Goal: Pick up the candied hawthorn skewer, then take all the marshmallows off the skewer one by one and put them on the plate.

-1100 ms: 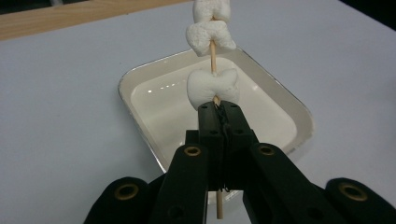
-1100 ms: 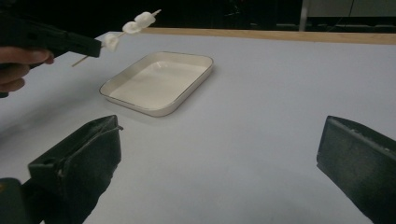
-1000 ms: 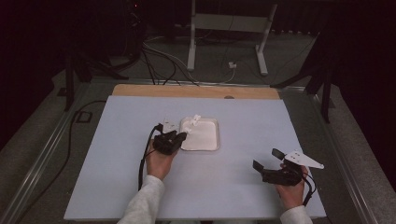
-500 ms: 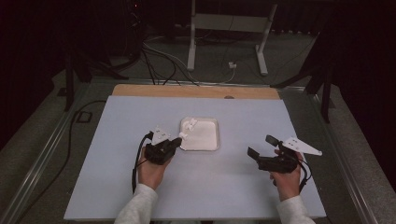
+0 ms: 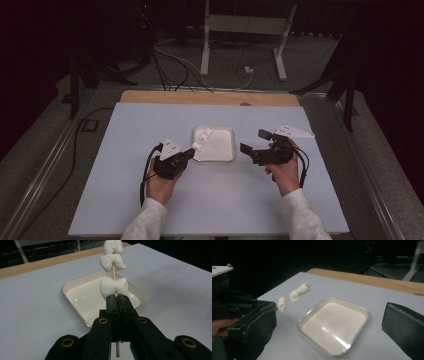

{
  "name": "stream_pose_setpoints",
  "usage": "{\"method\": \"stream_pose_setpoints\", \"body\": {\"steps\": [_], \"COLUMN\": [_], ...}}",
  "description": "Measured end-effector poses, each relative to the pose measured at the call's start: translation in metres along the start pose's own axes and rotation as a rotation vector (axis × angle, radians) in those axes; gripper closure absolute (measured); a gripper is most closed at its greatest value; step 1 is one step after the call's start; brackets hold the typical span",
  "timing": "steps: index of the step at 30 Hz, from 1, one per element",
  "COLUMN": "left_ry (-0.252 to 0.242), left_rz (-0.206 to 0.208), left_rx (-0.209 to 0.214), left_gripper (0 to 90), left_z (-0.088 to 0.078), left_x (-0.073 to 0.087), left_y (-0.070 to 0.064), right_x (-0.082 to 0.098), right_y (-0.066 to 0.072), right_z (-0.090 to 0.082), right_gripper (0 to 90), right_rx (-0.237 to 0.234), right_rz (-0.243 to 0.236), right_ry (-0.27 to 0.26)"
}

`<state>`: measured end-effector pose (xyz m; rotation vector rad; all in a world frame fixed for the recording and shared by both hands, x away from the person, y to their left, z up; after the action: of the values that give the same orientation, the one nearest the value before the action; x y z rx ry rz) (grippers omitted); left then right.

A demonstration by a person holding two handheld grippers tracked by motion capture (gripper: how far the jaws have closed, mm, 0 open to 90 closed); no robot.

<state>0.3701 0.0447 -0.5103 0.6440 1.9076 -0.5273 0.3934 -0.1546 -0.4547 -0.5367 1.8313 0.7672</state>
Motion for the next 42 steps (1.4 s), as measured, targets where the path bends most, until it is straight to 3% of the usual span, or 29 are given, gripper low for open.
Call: {"method": "stream_pose_setpoints", "body": {"steps": [1,4,9,11,14,19,22,25,26,27,30,34,35,37,40,41,42], "left_ry": [-0.003,-0.012,-0.03,-0.037,-0.044,-0.068,-0.078,-0.087,-0.086,-0.083,-0.053,-0.031,-0.017,0.0,0.019,0.026,0.029], "left_rz": [0.005,0.008,0.018,0.022,0.026,0.036,0.04,0.038,0.041,0.045,0.048,0.046,0.043,0.056,0.056,0.064,0.064], "left_rx": [0.004,0.01,0.025,0.03,0.045,0.063,0.071,0.08,0.087,0.09,0.098,0.113,0.126,0.109,0.122,0.13,0.125], "left_gripper": [90.0,90.0,90.0,90.0,90.0,90.0,90.0,90.0,90.0,90.0,90.0,88.7,79.3,75.9,77.0,88.0,88.0], "left_z": [0.0,0.0,-0.002,-0.002,-0.001,-0.001,-0.002,-0.002,-0.002,-0.001,0.003,0.006,0.008,0.012,0.015,0.016,0.016], "left_x": [0.0,-0.001,-0.003,-0.004,-0.005,-0.009,-0.01,-0.011,-0.01,-0.01,-0.004,0.0,0.002,0.006,0.011,0.012,0.012], "left_y": [-0.001,-0.004,-0.009,-0.011,-0.016,-0.023,-0.026,-0.029,-0.03,-0.03,-0.031,-0.033,-0.035,-0.035,-0.037,-0.038,-0.038], "right_x": [0.0,0.0,0.003,0.003,0.003,0.005,0.004,0.006,0.009,0.009,0.006,0.003,0.002,0.001,0.001,0.001,0.001], "right_y": [0.006,0.009,0.013,0.014,0.018,0.026,0.025,0.03,0.033,0.033,0.038,0.044,0.045,0.046,0.047,0.048,0.048], "right_z": [0.011,0.02,0.039,0.041,0.046,0.054,0.06,0.065,0.068,0.068,0.067,0.067,0.066,0.066,0.065,0.065,0.065], "right_gripper": [0.0,0.0,1.3,4.4,14.9,31.8,41.6,48.9,57.2,57.2,70.8,75.6,76.7,77.1,77.3,77.4,77.4], "right_rx": [-0.021,-0.034,-0.073,-0.082,-0.099,-0.137,-0.126,-0.2,-0.225,-0.225,-0.259,-0.265,-0.272,-0.28,-0.284,-0.288,-0.288], "right_rz": [-0.002,-0.001,0.067,0.066,0.036,0.068,0.139,0.246,0.298,0.298,0.337,0.309,0.311,0.318,0.319,0.313,0.313], "right_ry": [0.024,0.041,0.07,0.076,0.072,0.096,0.095,0.109,0.131,0.131,0.107,0.105,0.101,0.094,0.098,0.099,0.099]}}
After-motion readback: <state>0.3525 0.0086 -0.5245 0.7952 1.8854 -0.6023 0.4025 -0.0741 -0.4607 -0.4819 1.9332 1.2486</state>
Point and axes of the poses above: each handheld gripper's, and its own axes: z roughly forward along the jaws, x roughly out of its underside, y roughly to its left, the point moved 10 cm from there along z, roughly forward along the jaws, and after that the axes turned 5 degrees about -y, right-handed, at the moved point
